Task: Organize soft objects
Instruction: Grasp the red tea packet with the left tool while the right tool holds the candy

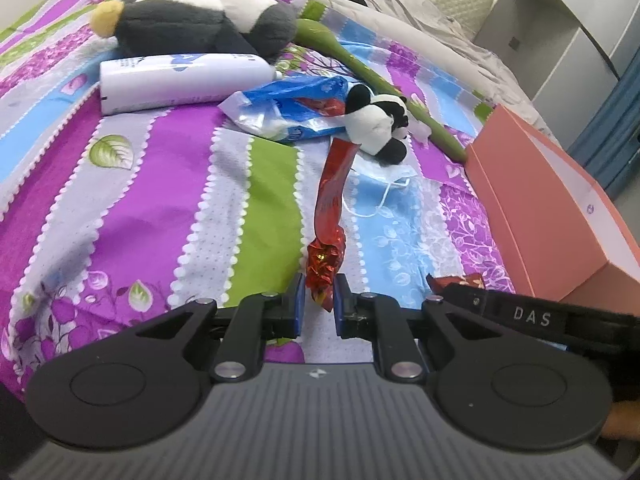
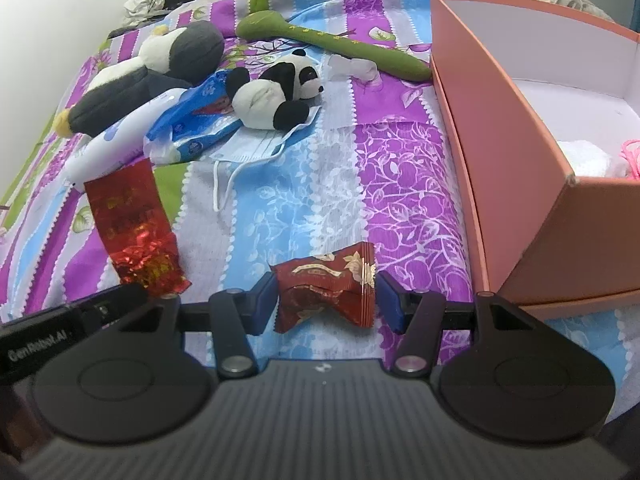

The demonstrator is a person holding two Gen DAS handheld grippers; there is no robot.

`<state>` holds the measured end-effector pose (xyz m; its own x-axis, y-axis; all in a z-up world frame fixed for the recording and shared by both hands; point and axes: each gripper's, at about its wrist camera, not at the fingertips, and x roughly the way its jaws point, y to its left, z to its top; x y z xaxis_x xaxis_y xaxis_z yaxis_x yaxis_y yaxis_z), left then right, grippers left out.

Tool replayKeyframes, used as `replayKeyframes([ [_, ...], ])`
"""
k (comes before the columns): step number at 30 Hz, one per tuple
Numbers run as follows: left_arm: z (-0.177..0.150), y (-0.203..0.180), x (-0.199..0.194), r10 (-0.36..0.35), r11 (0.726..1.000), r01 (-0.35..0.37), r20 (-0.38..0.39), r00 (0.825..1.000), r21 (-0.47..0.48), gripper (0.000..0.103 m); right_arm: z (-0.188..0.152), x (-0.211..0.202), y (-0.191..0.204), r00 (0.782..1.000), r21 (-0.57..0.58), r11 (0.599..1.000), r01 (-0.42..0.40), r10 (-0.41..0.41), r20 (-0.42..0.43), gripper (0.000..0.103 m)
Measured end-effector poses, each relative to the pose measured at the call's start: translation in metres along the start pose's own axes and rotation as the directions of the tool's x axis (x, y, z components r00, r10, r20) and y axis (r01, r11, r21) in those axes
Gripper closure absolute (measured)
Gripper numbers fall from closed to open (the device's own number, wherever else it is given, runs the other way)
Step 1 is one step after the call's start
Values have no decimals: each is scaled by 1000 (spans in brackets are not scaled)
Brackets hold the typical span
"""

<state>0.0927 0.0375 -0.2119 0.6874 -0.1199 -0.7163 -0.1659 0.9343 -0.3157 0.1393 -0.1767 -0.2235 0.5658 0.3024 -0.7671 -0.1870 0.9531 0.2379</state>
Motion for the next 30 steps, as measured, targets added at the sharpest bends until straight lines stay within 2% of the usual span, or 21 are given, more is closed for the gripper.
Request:
replayKeyframes([
  [5,0,8,-2,11,1000,-11,-11,1000,-25,86,-4,0,0,1000,-1,1000,-4,4,-6,46],
  [8,1,11,0,44,998,-44,-14,999,-35,82,-4,-1,0,1000,0,1000,-6,6,-5,46],
  [9,1,13,1,50,998,-51,-20,999,-39,80,-4,-1,0,1000,-1,1000,-7,7,-4,46],
  [10,1,14,2,53,998,-54,-22,998,-44,72,-4,-1,1,1000,-2,1000,-7,7,-3,46],
  [11,1,15,2,60,997,-61,-22,998,-50,59,-4,-1,1,1000,-2,1000,-7,7,-2,46],
  [12,1,15,2,68,996,-69,-15,998,-55,54,-4,-1,0,1000,-2,1000,-7,7,-2,46],
  [17,2,13,5,96,993,-97,-7,995,-74,43,-6,0,-2,1000,3,1000,-6,6,-5,46],
  [24,5,9,22,117,976,-120,-27,993,-180,40,-7,-1,-2,1000,-11,1000,-1,1,4,46],
  [30,9,4,30,190,954,-188,-15,982,-232,39,-9,-1,-1,1000,-29,1000,4,-4,11,46],
])
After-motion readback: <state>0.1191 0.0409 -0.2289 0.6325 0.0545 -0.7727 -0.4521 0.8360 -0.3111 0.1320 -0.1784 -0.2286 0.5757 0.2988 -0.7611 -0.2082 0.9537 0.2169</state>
